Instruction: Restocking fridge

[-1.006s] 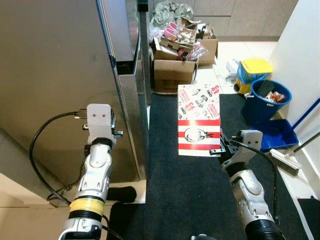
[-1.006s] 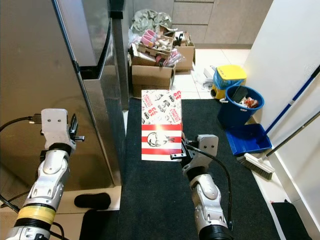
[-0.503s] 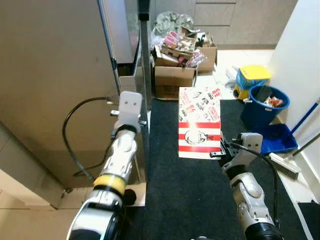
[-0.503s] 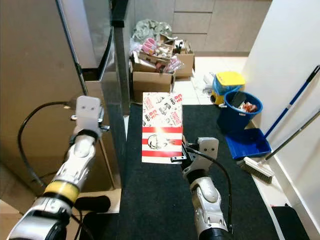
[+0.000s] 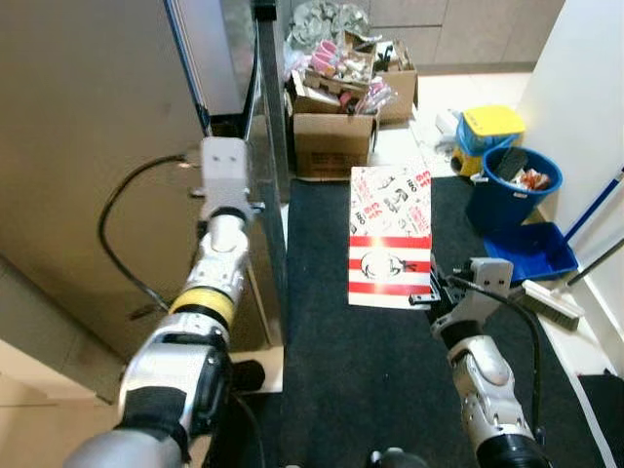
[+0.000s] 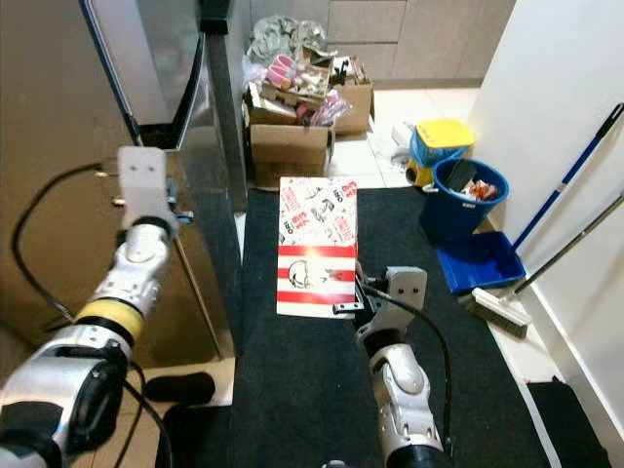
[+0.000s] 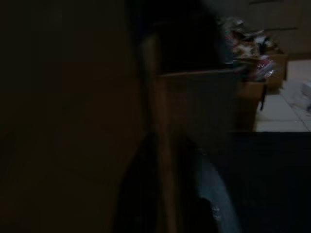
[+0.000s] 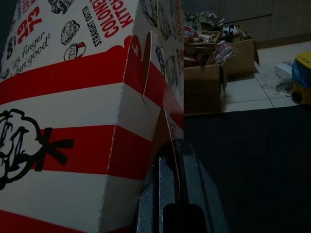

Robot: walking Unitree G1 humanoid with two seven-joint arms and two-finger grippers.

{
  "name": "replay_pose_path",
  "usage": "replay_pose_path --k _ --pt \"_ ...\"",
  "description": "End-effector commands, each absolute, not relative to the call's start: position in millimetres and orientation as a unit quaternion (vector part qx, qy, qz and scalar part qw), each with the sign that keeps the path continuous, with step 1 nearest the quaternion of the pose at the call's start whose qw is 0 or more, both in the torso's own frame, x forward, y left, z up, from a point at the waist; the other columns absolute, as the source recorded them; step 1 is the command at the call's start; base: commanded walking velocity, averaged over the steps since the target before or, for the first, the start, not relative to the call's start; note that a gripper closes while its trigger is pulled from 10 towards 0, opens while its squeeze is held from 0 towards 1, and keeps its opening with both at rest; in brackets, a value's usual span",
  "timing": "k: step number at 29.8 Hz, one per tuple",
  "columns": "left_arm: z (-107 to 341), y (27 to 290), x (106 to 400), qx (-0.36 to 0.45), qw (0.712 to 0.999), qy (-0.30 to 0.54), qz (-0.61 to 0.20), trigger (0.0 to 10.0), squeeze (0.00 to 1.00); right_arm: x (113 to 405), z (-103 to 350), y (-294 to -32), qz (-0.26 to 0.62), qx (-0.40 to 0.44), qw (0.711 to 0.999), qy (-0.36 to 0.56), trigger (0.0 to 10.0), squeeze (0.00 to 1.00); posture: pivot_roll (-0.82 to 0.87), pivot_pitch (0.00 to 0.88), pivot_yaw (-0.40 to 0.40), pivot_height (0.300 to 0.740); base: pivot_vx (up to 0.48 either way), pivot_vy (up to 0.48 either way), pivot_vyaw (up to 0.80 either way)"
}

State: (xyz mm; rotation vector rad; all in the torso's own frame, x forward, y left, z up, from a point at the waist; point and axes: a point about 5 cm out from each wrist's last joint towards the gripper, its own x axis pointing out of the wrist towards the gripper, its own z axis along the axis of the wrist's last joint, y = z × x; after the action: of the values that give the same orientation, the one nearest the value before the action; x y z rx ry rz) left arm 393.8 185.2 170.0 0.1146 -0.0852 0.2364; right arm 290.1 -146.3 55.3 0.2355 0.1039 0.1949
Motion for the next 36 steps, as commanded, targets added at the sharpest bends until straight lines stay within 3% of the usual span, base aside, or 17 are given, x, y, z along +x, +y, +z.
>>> replay_pose_path --k 1,14,15,16,17,36 --pt "173 193 395 0.053 0.990 -0.044 0.127 0.0 0.00 289 56 -145 0.098 0.117 0.987 0.050 10.0 0.00 -0.08 0.107 0.010 0.740 0.000 0.000 0.00" --pt "196 192 406 0.076 0.991 -0.054 0.093 0.0 0.00 288 57 -143 0.096 0.120 0.987 0.049 10.0 0.00 -0.09 0.122 0.016 0.740 0.000 0.000 0.00" --pt "200 191 408 0.079 0.991 -0.055 0.091 4.2 0.00 287 57 -144 0.095 0.120 0.987 0.049 10.0 0.00 -0.09 0.123 0.017 0.740 0.000 0.000 0.00" --pt "200 191 408 0.079 0.991 -0.055 0.091 4.2 0.00 287 57 -144 0.095 0.120 0.987 0.049 10.0 0.00 -0.09 0.123 0.017 0.740 0.000 0.000 0.00" --pt "204 191 409 0.085 0.990 -0.058 0.094 10.0 0.00 287 57 -145 0.093 0.120 0.987 0.049 10.0 0.00 -0.10 0.124 0.017 0.740 0.000 0.000 0.00" --pt "219 194 413 0.115 0.985 -0.066 0.113 10.0 0.00 283 58 -148 0.094 0.115 0.988 0.050 10.0 0.00 -0.12 0.133 0.008 0.740 0.000 0.000 0.00"
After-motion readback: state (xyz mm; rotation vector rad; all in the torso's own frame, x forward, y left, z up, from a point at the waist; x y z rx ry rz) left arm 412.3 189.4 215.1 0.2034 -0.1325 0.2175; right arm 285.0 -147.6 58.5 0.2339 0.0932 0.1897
